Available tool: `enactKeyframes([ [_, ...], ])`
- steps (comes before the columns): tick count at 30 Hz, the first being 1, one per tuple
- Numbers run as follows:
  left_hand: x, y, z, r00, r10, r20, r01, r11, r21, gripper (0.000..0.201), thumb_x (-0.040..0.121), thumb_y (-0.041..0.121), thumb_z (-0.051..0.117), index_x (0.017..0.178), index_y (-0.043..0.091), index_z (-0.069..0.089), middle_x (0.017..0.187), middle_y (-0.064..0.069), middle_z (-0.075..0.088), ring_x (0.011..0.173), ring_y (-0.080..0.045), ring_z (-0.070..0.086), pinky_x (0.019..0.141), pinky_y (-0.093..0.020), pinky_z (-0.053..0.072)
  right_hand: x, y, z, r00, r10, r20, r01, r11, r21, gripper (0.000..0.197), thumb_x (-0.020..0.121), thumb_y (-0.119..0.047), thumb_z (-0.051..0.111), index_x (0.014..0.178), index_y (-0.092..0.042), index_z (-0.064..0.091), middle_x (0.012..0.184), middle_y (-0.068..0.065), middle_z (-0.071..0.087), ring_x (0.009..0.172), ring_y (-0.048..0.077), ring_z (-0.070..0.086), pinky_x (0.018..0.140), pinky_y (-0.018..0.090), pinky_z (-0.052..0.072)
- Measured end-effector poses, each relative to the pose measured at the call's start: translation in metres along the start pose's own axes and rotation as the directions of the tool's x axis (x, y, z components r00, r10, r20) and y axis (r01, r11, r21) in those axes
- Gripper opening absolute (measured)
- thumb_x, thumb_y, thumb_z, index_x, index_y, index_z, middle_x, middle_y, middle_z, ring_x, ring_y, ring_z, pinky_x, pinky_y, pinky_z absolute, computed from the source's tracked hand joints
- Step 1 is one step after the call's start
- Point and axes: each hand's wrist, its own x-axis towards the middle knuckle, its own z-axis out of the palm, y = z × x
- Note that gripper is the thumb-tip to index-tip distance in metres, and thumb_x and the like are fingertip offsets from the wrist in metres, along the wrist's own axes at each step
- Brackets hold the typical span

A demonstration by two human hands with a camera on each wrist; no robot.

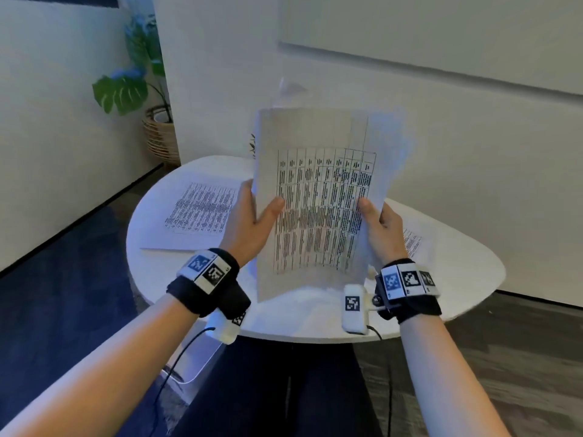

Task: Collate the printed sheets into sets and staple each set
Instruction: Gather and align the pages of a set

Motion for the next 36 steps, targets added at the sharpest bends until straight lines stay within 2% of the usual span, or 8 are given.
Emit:
enactKeyframes([
  [3, 0.005, 0.002, -0.008, 0.999, 0.023, -0.024, -0.024, 0.999, -0.027, 0.025, 0.093, 0.02, 0.059, 0.118, 0.017, 0.058, 0.108, 0.005, 0.067, 0.092, 0.001, 0.065, 0.083, -0.023, 0.054, 0.004, 0.012, -0.003, 1.0, -0.005, -0.019, 0.004, 0.999, -0.05, 0.024, 0.099, -0.031, 0.044, 0.102, -0.017, 0.063, 0.093, -0.004, 0.064, 0.078, 0.006, 0.056, 0.077, 0.024, 0.044],
  [6, 0.006, 0.003, -0.015, 0.997, -0.072, -0.023, 0.068, 0.989, -0.135, 0.019, 0.089, 0.013, 0.064, 0.107, 0.018, 0.067, 0.101, -0.002, 0.072, 0.085, -0.002, 0.069, 0.081, -0.025, 0.056, 0.008, 0.018, -0.005, 0.995, -0.032, -0.092, 0.023, 0.996, -0.091, 0.034, 0.1, -0.026, 0.045, 0.066, -0.029, 0.045, 0.062, -0.014, 0.041, 0.056, 0.004, 0.037, 0.057, 0.02, 0.031],
  [10, 0.007, 0.003, -0.02, 0.976, -0.188, -0.109, 0.162, 0.964, -0.211, 0.013, 0.079, 0.024, 0.074, 0.084, 0.012, 0.072, 0.078, 0.009, 0.074, 0.074, -0.007, 0.071, 0.07, -0.022, 0.057, 0.012, 0.021, -0.003, 0.992, -0.076, -0.103, 0.065, 0.992, -0.11, 0.043, 0.099, -0.023, 0.048, 0.059, -0.023, 0.032, 0.056, -0.009, 0.025, 0.049, 0.0, 0.022, 0.054, 0.025, 0.018],
  [17, 0.006, 0.005, -0.018, 0.953, -0.241, -0.184, 0.174, 0.932, -0.318, 0.042, 0.063, 0.048, 0.078, 0.068, 0.016, 0.051, 0.081, -0.021, 0.063, 0.076, -0.026, 0.061, 0.079, -0.057, 0.052, 0.007, 0.021, 0.008, 0.982, -0.085, -0.171, 0.088, 0.996, 0.012, 0.039, 0.1, -0.022, 0.045, 0.061, -0.022, 0.037, 0.057, -0.009, 0.029, 0.048, -0.001, 0.026, 0.05, 0.016, 0.023],
  [22, 0.001, 0.006, -0.01, 0.989, -0.149, -0.026, 0.14, 0.967, -0.212, 0.037, 0.088, 0.029, 0.062, 0.116, 0.006, 0.059, 0.094, 0.002, 0.069, 0.077, -0.004, 0.068, 0.066, -0.021, 0.056, 0.008, 0.027, 0.014, 0.985, 0.019, -0.17, 0.008, 0.988, 0.155, 0.017, 0.1, -0.029, 0.044, 0.1, -0.025, 0.06, 0.094, -0.008, 0.062, 0.09, 0.004, 0.057, 0.087, 0.029, 0.045],
  [24, -0.001, 0.003, -0.008, 0.991, -0.127, -0.04, 0.119, 0.979, -0.167, 0.032, 0.091, 0.029, 0.058, 0.119, 0.012, 0.059, 0.096, 0.006, 0.068, 0.083, -0.005, 0.067, 0.07, -0.021, 0.055, 0.007, 0.024, 0.017, 0.981, 0.117, -0.153, -0.076, 0.966, 0.248, 0.031, 0.1, -0.032, 0.044, 0.128, -0.022, 0.052, 0.109, -0.021, 0.053, 0.109, 0.001, 0.049, 0.102, 0.027, 0.035],
  [27, -0.001, 0.001, -0.007, 0.995, -0.098, -0.026, 0.094, 0.987, -0.133, 0.027, 0.093, 0.032, 0.055, 0.118, 0.021, 0.056, 0.102, 0.003, 0.068, 0.092, -0.012, 0.067, 0.078, -0.028, 0.056, 0.009, 0.023, 0.02, 0.991, 0.095, -0.095, -0.071, 0.972, 0.226, 0.027, 0.094, -0.035, 0.053, 0.119, -0.025, 0.055, 0.107, -0.02, 0.06, 0.102, -0.002, 0.056, 0.094, 0.023, 0.042],
  [36, 0.006, 0.01, 0.001, 1.0, -0.021, -0.014, 0.019, 0.992, -0.126, 0.033, 0.096, 0.023, 0.053, 0.128, 0.017, 0.049, 0.105, 0.014, 0.062, 0.087, 0.012, 0.06, 0.069, -0.006, 0.048, 0.01, 0.003, 0.025, 0.991, 0.008, -0.136, 0.033, 0.955, 0.296, 0.007, 0.081, -0.021, 0.072, 0.081, -0.026, 0.066, 0.08, -0.007, 0.07, 0.072, 0.005, 0.065, 0.067, 0.024, 0.051],
])
